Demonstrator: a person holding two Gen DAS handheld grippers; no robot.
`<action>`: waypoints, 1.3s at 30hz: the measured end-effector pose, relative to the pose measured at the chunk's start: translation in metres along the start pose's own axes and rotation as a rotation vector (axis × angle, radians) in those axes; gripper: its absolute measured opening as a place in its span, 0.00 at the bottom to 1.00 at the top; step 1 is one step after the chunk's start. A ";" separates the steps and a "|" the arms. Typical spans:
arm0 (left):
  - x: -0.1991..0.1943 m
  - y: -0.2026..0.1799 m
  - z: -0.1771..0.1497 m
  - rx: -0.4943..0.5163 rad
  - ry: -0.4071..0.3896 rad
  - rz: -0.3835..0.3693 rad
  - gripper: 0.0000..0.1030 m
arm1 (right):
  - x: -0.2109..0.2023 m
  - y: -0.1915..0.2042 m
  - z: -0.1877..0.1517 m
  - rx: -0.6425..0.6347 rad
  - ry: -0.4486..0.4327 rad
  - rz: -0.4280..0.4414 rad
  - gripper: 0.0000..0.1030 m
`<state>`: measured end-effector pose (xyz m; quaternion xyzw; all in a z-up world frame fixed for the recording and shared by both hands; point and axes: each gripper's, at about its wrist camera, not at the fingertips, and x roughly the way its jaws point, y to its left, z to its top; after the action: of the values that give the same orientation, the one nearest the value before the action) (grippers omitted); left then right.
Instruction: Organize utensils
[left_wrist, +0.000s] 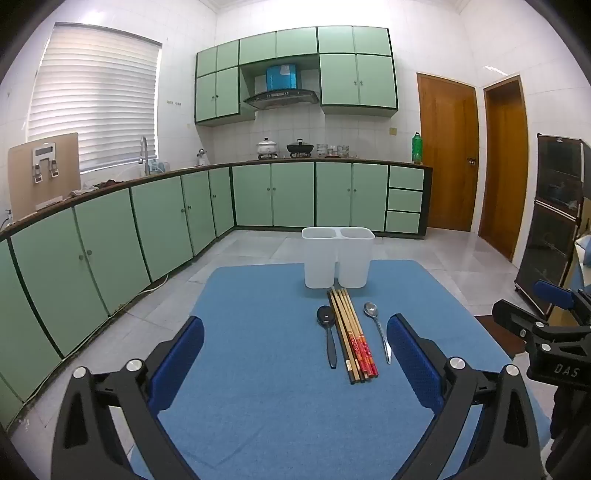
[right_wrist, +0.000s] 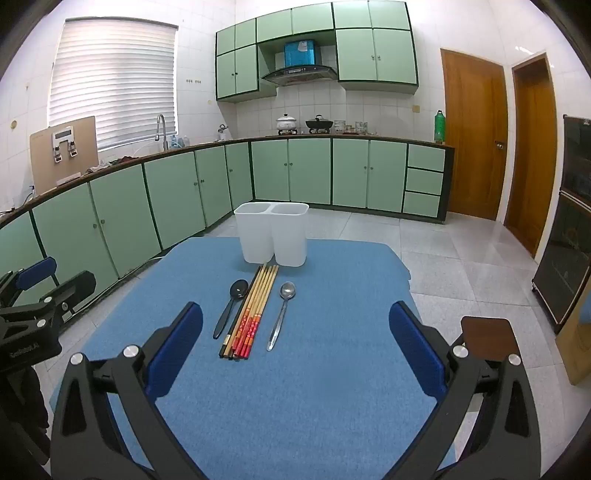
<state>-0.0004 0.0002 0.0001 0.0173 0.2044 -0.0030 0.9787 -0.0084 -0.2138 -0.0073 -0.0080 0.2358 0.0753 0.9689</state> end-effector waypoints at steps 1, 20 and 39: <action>0.000 0.000 0.000 0.000 -0.001 0.001 0.94 | 0.000 0.000 0.000 0.000 -0.002 -0.001 0.95; 0.002 0.003 -0.002 -0.001 0.008 0.003 0.94 | 0.002 -0.003 0.002 0.005 -0.005 0.000 0.95; -0.002 0.002 -0.001 -0.003 0.010 0.004 0.94 | -0.001 -0.006 0.003 0.003 -0.003 -0.001 0.95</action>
<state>-0.0024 0.0021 -0.0001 0.0164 0.2091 -0.0008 0.9778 -0.0068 -0.2193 -0.0040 -0.0067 0.2346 0.0744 0.9692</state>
